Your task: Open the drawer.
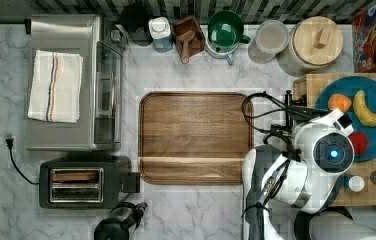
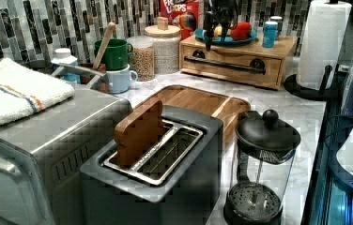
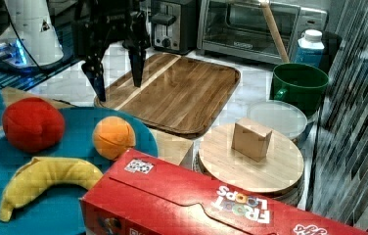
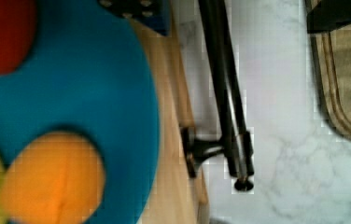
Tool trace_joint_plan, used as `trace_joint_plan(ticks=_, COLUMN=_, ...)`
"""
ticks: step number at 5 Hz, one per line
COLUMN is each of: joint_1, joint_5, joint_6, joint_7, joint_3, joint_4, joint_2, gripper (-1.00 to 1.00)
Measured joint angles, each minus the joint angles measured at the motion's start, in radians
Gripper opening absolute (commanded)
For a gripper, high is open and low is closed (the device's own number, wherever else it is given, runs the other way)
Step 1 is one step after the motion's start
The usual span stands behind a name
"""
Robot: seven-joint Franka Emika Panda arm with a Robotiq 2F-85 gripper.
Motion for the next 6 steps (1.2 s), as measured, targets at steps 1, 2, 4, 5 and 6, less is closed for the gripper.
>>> trace_joint_plan(ticks=1, joint_1=0.000, joint_5=0.009, joint_6=0.031, joint_7=-0.004, joint_3=-0.006, joint_4=-0.035, joint_2=0.007, gripper=1.00)
trace_joint_plan(ticks=2, joint_1=-0.001, joint_5=0.042, joint_6=0.044, joint_7=-0.004, joint_3=-0.011, joint_4=-0.061, joint_2=0.020, gripper=1.00)
trace_joint_plan(ticks=4, joint_1=-0.001, joint_5=0.072, joint_6=0.156, joint_7=-0.018, joint_3=0.004, joint_4=-0.068, joint_2=0.097, gripper=1.00)
trace_joint_plan(ticks=5, joint_1=0.002, joint_5=0.072, joint_6=0.219, joint_7=-0.017, joint_3=0.009, joint_4=-0.080, joint_2=0.135, gripper=1.00)
trace_joint_plan(ticks=6, joint_1=0.002, joint_5=0.047, joint_6=0.217, joint_7=-0.017, joint_3=0.008, joint_4=-0.104, joint_2=0.141, gripper=1.00)
